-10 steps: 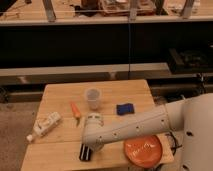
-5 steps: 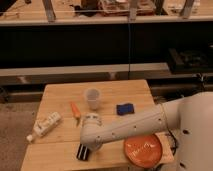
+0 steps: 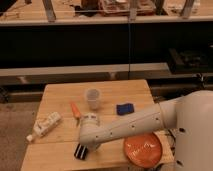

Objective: Push the eraser across the table

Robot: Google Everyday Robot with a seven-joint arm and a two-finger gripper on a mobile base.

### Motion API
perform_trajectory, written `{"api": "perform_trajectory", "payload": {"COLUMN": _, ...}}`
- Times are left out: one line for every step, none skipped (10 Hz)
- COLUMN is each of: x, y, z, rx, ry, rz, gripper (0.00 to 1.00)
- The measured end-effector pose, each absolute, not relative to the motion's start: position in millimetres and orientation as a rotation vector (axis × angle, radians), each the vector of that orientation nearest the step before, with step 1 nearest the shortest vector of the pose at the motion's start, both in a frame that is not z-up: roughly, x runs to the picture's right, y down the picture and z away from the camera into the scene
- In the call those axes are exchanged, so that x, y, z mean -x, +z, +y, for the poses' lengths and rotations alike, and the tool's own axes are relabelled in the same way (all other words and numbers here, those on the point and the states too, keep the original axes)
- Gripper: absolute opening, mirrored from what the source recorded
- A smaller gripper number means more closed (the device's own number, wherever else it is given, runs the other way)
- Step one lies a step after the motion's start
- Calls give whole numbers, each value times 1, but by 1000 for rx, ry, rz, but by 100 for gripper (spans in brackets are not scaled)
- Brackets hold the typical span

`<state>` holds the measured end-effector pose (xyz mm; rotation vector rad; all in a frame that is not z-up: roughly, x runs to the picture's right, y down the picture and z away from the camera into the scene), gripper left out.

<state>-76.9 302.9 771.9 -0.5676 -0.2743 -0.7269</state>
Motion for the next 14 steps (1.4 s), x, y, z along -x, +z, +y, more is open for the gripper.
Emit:
{"api": "perform_trajectory", "payload": {"x": 79, "y": 772, "z": 303, "rx": 567, "ry": -728, "rz": -276, "gripper": 0}}
{"api": "perform_trajectory", "payload": {"x": 81, "y": 774, "z": 303, "rx": 564, "ry": -729, "rz": -277, "gripper": 0}}
{"api": "perform_trajectory", "payload": {"x": 82, "y": 775, "z": 302, "rx": 563, "ry": -727, "rz": -276, "gripper": 0}}
{"api": "perform_trajectory", "payload": {"x": 83, "y": 775, "z": 301, "rx": 562, "ry": -728, "rz": -276, "gripper": 0}}
{"api": "perform_trajectory", "payload": {"x": 85, "y": 777, "z": 299, "rx": 560, "ry": -729, "rz": -276, "gripper": 0}}
{"api": "perform_trajectory", "payload": {"x": 89, "y": 778, "z": 299, "rx": 558, "ry": -732, "rz": -278, "gripper": 0}}
{"api": "perform_trajectory", "payload": {"x": 92, "y": 779, "z": 298, "rx": 556, "ry": -736, "rz": -280, "gripper": 0}}
{"api": "perform_trajectory", "payload": {"x": 94, "y": 780, "z": 298, "rx": 555, "ry": -737, "rz": -280, "gripper": 0}}
{"api": "perform_trajectory", "payload": {"x": 95, "y": 780, "z": 298, "rx": 555, "ry": -737, "rz": -280, "gripper": 0}}
{"api": "perform_trajectory", "payload": {"x": 96, "y": 780, "z": 297, "rx": 554, "ry": -737, "rz": -281, "gripper": 0}}
{"api": "perform_trajectory", "payload": {"x": 96, "y": 779, "z": 297, "rx": 555, "ry": -738, "rz": -281, "gripper": 0}}
{"api": "perform_trajectory", "payload": {"x": 96, "y": 779, "z": 297, "rx": 555, "ry": -738, "rz": -281, "gripper": 0}}
{"api": "perform_trajectory", "payload": {"x": 96, "y": 779, "z": 297, "rx": 555, "ry": -738, "rz": -281, "gripper": 0}}
{"api": "perform_trajectory", "payload": {"x": 98, "y": 781, "z": 296, "rx": 555, "ry": -740, "rz": -281, "gripper": 0}}
